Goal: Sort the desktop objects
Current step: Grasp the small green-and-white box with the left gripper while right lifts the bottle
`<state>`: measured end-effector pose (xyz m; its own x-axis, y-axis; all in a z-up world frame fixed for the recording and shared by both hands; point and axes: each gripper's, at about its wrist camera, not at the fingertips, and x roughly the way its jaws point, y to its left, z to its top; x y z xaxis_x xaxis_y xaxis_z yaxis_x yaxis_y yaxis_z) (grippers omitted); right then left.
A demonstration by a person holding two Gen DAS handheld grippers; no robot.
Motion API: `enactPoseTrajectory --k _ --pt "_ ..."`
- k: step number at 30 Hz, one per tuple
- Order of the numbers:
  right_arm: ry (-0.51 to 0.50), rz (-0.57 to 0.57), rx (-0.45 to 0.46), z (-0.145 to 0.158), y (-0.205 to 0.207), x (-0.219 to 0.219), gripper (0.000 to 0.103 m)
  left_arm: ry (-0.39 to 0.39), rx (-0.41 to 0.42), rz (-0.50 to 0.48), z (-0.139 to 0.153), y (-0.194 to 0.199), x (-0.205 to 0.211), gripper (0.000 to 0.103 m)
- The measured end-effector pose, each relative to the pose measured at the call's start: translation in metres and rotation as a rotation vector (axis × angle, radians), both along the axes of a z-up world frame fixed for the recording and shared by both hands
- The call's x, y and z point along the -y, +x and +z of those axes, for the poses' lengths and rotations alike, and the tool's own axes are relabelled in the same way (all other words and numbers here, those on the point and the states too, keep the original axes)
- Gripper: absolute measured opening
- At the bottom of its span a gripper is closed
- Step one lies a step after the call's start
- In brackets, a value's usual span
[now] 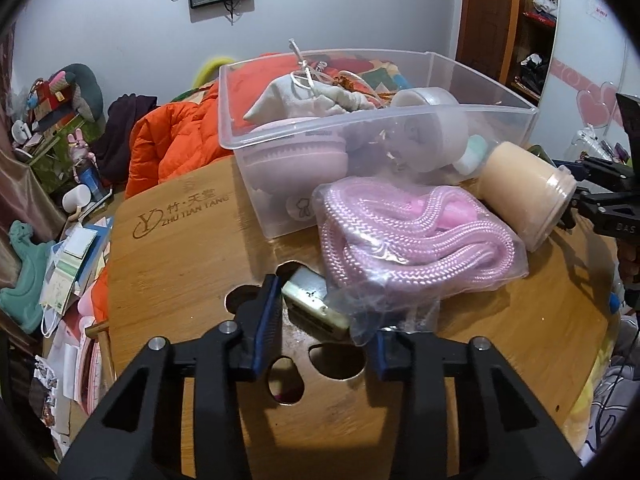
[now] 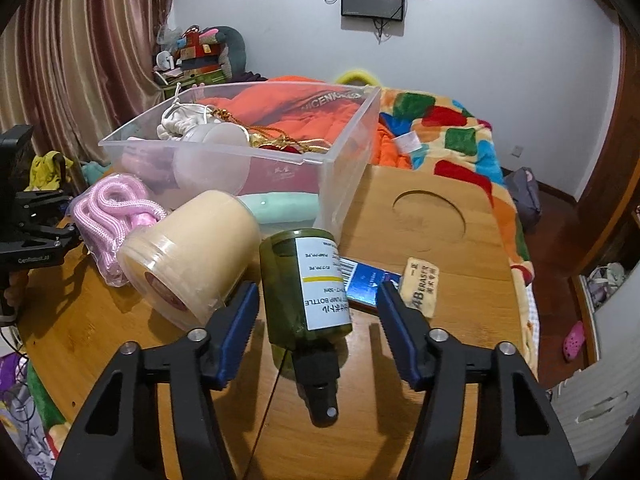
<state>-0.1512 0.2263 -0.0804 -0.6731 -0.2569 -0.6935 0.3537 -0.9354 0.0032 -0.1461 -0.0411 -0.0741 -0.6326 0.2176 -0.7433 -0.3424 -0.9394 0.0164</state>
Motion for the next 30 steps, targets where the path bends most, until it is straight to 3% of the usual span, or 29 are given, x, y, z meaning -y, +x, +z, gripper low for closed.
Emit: enactPoseTrajectory --k 4,16,30 --pt "0.012 0.013 0.014 -0.003 -0.001 0.007 0.041 0.004 -0.002 0.005 0.0 0.0 0.0 0.036" --pt "-0.016 0.01 -0.023 0.011 0.014 0.004 0.039 0.035 -0.02 0.073 0.001 0.02 0.014 0.036" --pt "-0.092 0.007 -0.049 0.027 0.035 -0.004 0.039 0.051 -0.117 0.118 0.032 0.056 0.017 0.036"
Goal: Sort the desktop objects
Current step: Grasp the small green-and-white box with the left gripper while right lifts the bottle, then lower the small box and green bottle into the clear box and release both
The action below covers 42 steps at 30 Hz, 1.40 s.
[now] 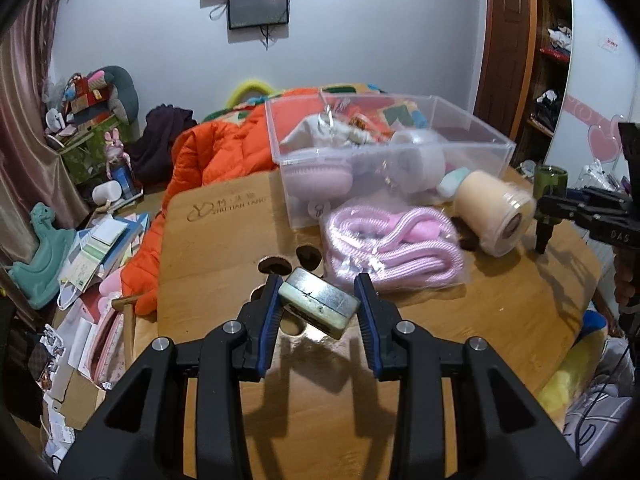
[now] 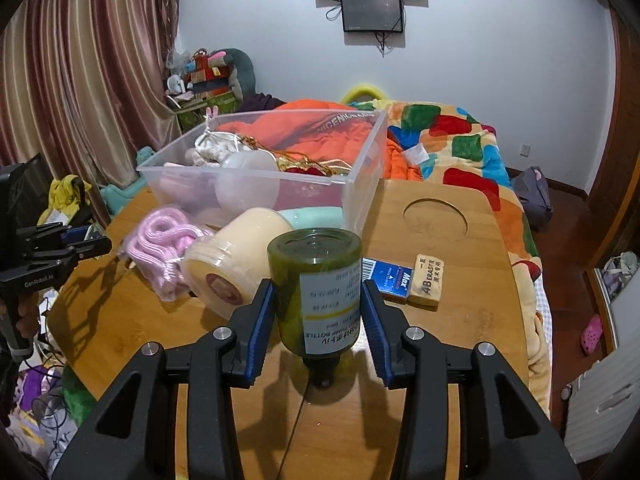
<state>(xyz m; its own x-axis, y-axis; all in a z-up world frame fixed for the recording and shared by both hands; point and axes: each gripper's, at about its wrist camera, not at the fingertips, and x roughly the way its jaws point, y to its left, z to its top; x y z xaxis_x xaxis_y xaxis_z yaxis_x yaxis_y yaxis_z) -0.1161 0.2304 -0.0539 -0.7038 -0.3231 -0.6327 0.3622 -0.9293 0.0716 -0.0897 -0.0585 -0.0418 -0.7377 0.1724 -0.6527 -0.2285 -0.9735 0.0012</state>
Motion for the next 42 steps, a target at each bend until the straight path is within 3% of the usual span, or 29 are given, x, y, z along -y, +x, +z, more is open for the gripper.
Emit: enactPoseTrajectory --k 16,42 --pt "-0.063 0.009 -0.083 0.036 0.01 0.0 0.039 0.063 -0.112 -0.001 0.041 0.008 -0.01 0.036" --pt "-0.1 0.059 -0.19 0.081 -0.044 0.02 0.039 0.152 -0.174 -0.01 0.077 -0.063 -0.031 0.036"
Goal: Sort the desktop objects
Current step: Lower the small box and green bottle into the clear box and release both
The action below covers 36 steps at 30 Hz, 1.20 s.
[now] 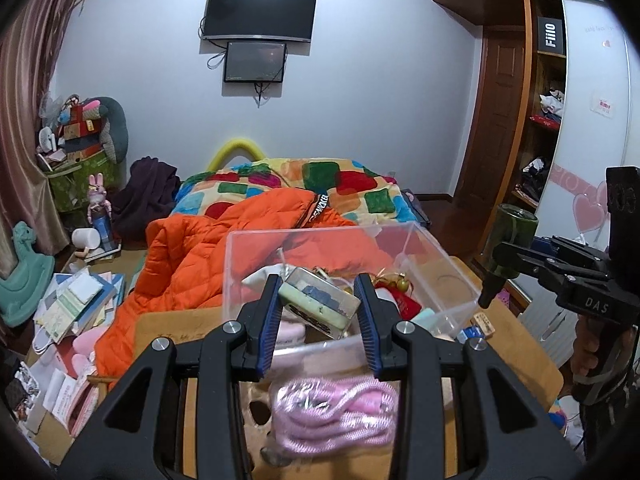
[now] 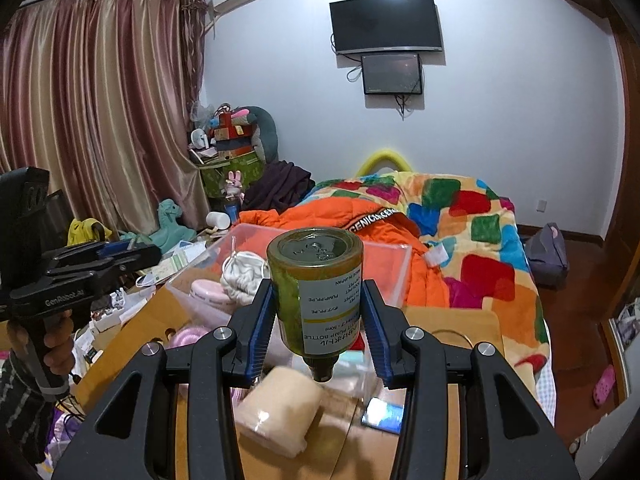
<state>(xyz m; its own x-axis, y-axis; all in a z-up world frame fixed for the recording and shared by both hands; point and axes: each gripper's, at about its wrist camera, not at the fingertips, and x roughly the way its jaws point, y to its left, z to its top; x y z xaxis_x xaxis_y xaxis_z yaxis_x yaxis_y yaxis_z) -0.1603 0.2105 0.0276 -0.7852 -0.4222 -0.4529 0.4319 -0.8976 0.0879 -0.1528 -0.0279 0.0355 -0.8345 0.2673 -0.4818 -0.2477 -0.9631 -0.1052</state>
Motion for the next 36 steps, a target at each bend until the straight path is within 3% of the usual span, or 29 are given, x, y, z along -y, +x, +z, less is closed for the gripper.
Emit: enactPoseTrajectory --k 6,20,36 --pt "-0.031 0.016 0.006 0.0 -0.017 0.001 0.039 0.006 0.026 -0.021 -0.005 -0.021 -0.009 0.036" --pt "0.013 0.018 0.069 -0.032 -0.05 0.016 0.039 0.007 0.111 -0.034 -0.035 -0.053 -0.019 0.036" --pt "0.036 0.036 0.128 -0.05 -0.056 0.027 0.039 -0.013 0.156 -0.043 -0.051 -0.058 -0.028 0.036"
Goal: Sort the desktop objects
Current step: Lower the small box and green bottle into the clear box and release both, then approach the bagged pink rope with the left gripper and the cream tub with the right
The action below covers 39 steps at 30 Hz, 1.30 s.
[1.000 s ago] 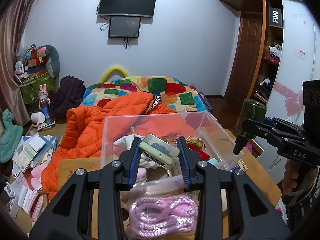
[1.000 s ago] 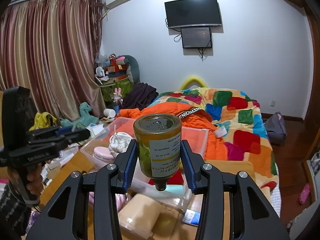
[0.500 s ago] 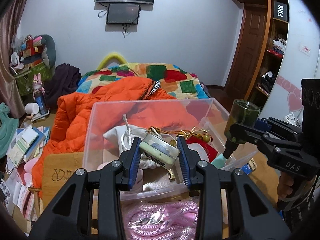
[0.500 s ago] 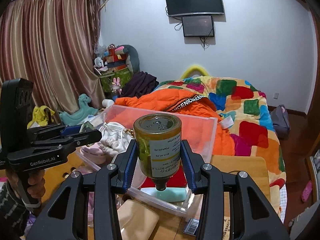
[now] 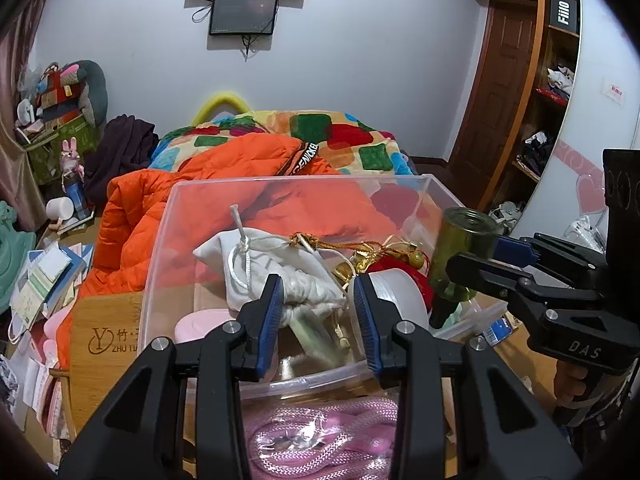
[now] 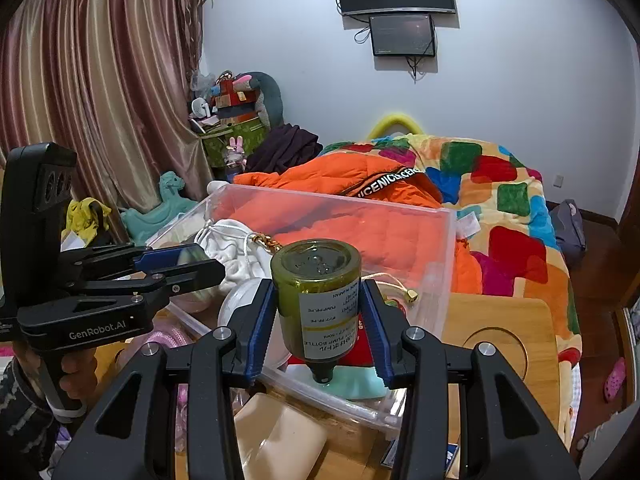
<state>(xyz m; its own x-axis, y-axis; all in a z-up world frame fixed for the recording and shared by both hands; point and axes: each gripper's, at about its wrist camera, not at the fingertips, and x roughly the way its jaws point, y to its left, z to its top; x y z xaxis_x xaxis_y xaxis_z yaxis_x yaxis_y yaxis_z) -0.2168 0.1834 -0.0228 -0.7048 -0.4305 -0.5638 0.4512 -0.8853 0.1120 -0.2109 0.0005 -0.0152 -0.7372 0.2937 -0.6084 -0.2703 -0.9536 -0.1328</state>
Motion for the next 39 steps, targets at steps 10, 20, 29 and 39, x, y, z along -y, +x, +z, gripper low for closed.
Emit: enactPoseTrajectory --k 10,20,29,39 --pt "0.032 -0.024 -0.038 0.003 0.015 -0.001 0.052 -0.017 -0.011 0.022 0.008 0.008 -0.001 0.044" --pt "0.001 -0.101 -0.066 0.014 0.042 -0.026 0.068 -0.018 -0.106 0.057 0.036 0.043 0.008 0.073" --pt "-0.015 -0.181 -0.082 0.019 0.072 -0.05 0.079 -0.035 -0.125 0.1 0.04 0.075 0.02 0.092" --pt "-0.024 -0.179 -0.047 0.006 0.095 -0.045 0.08 -0.06 -0.063 0.133 0.016 0.095 0.028 0.093"
